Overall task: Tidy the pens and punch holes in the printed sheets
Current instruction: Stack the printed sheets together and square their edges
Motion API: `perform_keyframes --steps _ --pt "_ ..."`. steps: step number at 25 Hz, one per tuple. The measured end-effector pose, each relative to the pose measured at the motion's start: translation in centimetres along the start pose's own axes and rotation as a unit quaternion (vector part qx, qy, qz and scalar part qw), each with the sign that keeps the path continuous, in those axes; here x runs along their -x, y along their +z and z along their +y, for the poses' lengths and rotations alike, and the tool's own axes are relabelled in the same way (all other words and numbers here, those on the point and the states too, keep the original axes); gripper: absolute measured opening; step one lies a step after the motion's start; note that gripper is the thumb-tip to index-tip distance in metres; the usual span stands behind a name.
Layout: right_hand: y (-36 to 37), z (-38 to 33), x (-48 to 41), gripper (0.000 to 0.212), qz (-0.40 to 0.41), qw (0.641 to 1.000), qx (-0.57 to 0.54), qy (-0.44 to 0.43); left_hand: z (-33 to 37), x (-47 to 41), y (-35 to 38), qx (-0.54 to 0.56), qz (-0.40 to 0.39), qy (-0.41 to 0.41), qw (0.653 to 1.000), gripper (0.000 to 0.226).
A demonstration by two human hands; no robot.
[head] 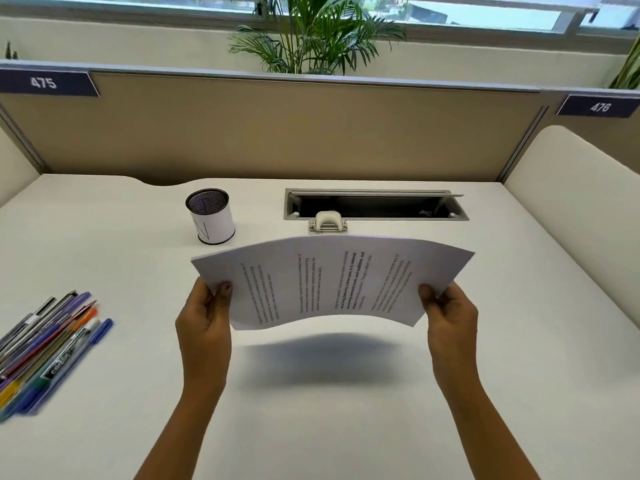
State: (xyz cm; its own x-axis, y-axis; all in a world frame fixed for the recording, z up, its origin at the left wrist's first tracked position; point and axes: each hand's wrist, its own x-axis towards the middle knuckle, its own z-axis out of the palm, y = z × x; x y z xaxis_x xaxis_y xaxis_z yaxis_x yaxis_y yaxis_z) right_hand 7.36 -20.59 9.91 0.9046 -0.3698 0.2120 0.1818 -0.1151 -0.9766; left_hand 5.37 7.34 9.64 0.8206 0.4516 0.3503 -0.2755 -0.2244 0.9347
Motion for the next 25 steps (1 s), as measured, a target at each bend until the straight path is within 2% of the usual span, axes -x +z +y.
perform_keyframes --steps 3,8,10,14,19,22,25 --pt "-0.3 0.9 0.2 0.020 0.009 1.000 -0.008 -0.005 0.0 0.4 0.3 0.018 0.018 -0.003 1.000 0.028" --pt "0.2 3.1 1.4 0.032 -0.012 0.999 -0.010 0.047 -2.3 1.7 0.6 0.013 0.008 -0.087 0.996 0.028" --pt "0.2 3.3 1.4 0.033 -0.016 0.998 -0.012 0.051 -2.8 1.7 0.4 0.005 0.008 -0.082 0.997 0.031" --pt "-0.2 3.3 1.2 0.030 -0.007 0.999 -0.023 0.045 -2.7 1.5 0.2 0.002 0.025 -0.054 0.998 0.030" --pt "0.1 4.7 2.2 0.026 -0.024 0.996 0.007 0.087 -3.7 2.5 0.3 -0.028 0.003 -0.097 0.995 0.022" --pt "-0.2 4.4 1.7 0.025 -0.036 0.996 0.003 0.077 -3.5 1.9 0.1 -0.029 0.030 -0.101 0.994 0.031" --pt "-0.6 3.6 0.9 0.015 -0.051 0.996 -0.019 0.077 -2.9 0.7 -0.5 -0.006 0.059 -0.111 0.992 0.037"
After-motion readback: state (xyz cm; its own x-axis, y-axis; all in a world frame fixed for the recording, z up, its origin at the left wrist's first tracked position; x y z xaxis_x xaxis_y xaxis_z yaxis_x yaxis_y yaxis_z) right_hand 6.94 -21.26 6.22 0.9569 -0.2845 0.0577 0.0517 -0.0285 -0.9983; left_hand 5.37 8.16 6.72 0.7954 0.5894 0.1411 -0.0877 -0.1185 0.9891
